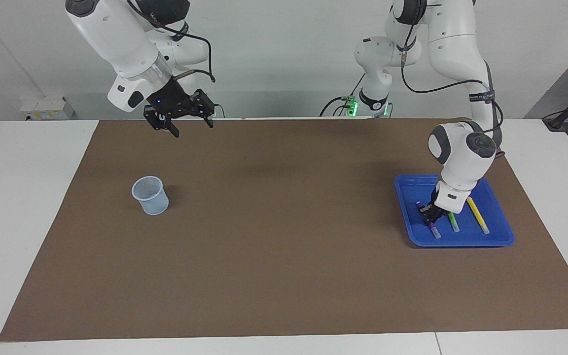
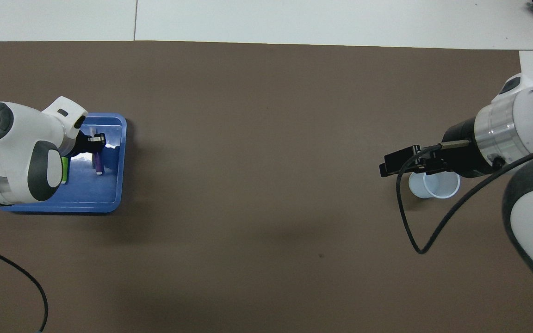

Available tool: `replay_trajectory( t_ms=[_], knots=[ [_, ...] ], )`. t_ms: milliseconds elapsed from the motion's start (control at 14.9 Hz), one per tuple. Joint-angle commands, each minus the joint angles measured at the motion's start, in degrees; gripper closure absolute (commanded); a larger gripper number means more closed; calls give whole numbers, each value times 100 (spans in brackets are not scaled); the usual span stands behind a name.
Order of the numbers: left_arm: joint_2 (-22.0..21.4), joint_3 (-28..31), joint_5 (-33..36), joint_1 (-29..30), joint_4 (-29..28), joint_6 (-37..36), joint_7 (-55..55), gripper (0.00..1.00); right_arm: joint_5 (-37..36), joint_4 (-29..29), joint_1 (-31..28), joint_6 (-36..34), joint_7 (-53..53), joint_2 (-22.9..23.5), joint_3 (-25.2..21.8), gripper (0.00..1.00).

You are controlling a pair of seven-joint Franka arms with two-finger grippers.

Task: Transfer and insert pens with both arms
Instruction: 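Reach the left gripper down and grasp the purple pen in the tray, then lift the purple pen with the left gripper while the right gripper approaches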

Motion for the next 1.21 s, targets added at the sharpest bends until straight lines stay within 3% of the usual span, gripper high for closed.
replay_trajectory(
  t_ms=[0, 335, 603, 1005, 1139],
  knots=[
    [-54, 59, 6, -45, 101, -526, -89, 100, 167, -114, -15, -39, 39, -77, -9, 0],
    [-238, -29, -38, -63, 927, -1844, -1377, 100, 413, -105, -15, -338, 39, -94, -9, 0],
    [-686, -47, -494, -334, 1060, -2531, -2863, 100, 544, -202, 72, -136, 206, -112, 0, 0],
    [-1249, -90, -1101, -870, 1051, -3305, -5236, 100, 1817, -623, 265, 838, 540, -68, 35, 0],
    [-1390, -178, -1408, -1116, 1051, -3367, -6070, 100, 1898, -650, 459, 1067, 549, -24, 35, 0]
  ],
)
